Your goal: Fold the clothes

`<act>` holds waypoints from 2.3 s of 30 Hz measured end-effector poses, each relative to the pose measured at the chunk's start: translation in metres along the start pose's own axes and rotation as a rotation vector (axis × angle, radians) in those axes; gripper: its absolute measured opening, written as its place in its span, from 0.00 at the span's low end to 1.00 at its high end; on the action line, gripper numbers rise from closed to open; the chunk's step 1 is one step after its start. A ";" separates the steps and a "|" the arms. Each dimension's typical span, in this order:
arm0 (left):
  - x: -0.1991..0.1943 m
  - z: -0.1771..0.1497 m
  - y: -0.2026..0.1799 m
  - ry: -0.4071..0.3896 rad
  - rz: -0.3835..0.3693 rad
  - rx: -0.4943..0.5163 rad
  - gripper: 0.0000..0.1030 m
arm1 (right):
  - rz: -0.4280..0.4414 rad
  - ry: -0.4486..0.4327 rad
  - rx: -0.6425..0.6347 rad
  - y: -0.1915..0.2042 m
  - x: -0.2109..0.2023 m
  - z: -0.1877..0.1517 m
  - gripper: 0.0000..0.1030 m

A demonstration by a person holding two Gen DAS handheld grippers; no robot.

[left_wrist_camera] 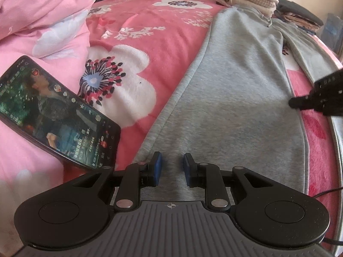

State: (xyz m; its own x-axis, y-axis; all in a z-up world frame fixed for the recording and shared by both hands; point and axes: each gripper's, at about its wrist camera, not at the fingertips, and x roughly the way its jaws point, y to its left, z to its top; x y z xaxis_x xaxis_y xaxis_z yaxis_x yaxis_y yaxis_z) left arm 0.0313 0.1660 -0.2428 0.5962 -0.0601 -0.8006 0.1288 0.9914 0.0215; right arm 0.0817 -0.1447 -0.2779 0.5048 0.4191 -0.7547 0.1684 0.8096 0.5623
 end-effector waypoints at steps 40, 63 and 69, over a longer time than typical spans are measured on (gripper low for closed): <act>-0.002 0.001 0.011 0.038 0.089 -0.016 0.29 | -0.144 -0.096 -0.672 0.056 0.074 0.134 0.04; -0.044 -0.009 0.041 0.014 0.162 -0.063 0.32 | 0.044 0.073 -0.920 0.092 0.038 -0.004 0.07; -0.048 -0.013 0.038 -0.024 0.165 -0.022 0.36 | 0.166 0.252 -1.111 0.100 0.003 -0.097 0.07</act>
State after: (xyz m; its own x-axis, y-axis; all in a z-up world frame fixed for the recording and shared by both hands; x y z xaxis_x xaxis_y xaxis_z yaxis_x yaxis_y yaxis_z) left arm -0.0022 0.2080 -0.2113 0.6267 0.1014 -0.7727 0.0103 0.9903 0.1383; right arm 0.0178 -0.0226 -0.2566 0.2466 0.5231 -0.8158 -0.7865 0.5998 0.1469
